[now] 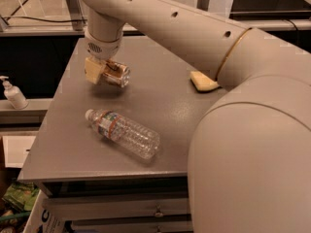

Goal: Place orange can upright

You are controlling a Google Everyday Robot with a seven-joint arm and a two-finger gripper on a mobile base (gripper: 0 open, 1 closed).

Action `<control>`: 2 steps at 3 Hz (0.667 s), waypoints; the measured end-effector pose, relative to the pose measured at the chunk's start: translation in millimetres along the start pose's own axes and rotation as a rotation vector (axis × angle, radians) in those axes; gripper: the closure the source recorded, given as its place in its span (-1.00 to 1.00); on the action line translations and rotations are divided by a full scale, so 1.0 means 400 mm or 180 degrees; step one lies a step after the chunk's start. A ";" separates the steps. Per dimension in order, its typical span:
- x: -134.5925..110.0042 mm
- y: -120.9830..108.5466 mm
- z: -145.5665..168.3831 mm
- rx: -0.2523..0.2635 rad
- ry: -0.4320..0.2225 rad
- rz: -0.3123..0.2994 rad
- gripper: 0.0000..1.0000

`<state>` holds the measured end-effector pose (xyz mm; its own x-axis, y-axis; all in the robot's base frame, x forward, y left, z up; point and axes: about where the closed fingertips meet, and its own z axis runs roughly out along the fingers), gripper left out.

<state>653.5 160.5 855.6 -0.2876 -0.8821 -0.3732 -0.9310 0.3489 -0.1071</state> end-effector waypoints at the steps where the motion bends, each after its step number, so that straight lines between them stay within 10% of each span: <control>1: -0.010 -0.019 -0.064 -0.0112 -0.0435 0.0099 1.00; 2: 0.004 -0.044 -0.111 -0.0339 -0.1039 0.0224 1.00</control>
Offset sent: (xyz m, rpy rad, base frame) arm 0.0119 -0.0578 0.0782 0.6447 0.0070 0.0122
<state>659.3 138.8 897.7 -0.2809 -0.7034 -0.6530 -0.9346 0.3550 0.0196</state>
